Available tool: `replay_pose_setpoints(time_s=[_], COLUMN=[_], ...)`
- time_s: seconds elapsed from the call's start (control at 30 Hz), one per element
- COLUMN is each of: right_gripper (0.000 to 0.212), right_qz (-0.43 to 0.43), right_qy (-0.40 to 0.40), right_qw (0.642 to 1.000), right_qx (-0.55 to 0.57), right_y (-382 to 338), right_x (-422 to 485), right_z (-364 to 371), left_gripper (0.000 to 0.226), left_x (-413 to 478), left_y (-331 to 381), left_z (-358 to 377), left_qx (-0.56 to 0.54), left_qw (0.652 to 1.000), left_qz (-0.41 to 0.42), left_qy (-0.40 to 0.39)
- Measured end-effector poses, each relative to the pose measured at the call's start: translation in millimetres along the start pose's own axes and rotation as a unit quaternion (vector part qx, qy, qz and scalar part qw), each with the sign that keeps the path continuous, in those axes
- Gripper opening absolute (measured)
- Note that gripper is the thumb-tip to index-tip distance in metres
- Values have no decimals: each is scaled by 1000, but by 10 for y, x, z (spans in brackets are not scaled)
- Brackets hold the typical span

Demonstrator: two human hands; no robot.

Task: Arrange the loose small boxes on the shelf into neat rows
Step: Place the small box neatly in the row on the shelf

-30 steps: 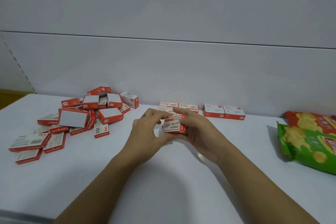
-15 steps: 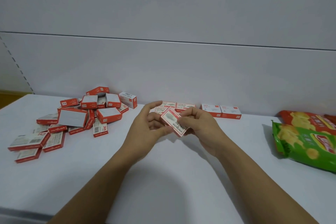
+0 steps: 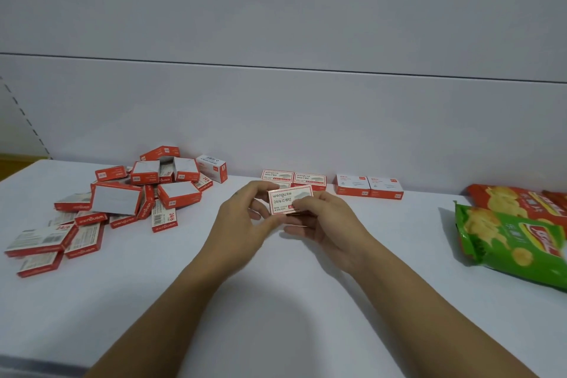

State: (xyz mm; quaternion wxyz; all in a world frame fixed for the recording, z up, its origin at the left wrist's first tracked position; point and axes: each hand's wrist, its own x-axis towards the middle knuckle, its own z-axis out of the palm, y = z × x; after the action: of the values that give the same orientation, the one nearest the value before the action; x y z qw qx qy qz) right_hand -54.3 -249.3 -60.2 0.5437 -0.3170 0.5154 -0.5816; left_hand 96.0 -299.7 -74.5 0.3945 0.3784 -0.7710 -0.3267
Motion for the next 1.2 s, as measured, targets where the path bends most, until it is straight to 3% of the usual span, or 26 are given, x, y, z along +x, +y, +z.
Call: replay_pose_setpoints(time_s=[0.1,0.2,0.27,0.33,0.6,0.77,0.93,1.13,1.2], right_gripper=[29,50,44,39,34,30,28,30,33], right_qz=[-103,-266,-329,-343,-256,-201,-174,-217,-204], right_qy=[61,65,66,80,98,138,149,120,91], right_qw=[973,870,798,762,747,742,743,659,648], right_qx=[-200,-410,-500,-543,-606,-625,-628,-710,-728], right_y=[13,47,88,74,-15,-36,48,111,145], right_x=[12,16,57,70,139,215,308,261,249], right_z=[-5,-52,-95,-118,-237,-355,-399,-291,-259], left_gripper=[41,41,39,39,59,48,45,47,48], left_x=[42,53,54,58,64,82,97,96,102], left_y=[-21,-47,-59,-72,-161,-184,-184,-165,-165], left_z=[-48,-64,-58,-56,-5,-33,-22,-27,-28], left_qx=[-3,2,5,14,121,257,315,335,345], left_qw=[1000,1000,1000,1000,991,965,948,940,936], left_qz=[-19,-24,-23,-21,-38,-25,-25,-33,-33], left_qy=[8,-3,-9,-13,-32,-37,-32,-54,-62])
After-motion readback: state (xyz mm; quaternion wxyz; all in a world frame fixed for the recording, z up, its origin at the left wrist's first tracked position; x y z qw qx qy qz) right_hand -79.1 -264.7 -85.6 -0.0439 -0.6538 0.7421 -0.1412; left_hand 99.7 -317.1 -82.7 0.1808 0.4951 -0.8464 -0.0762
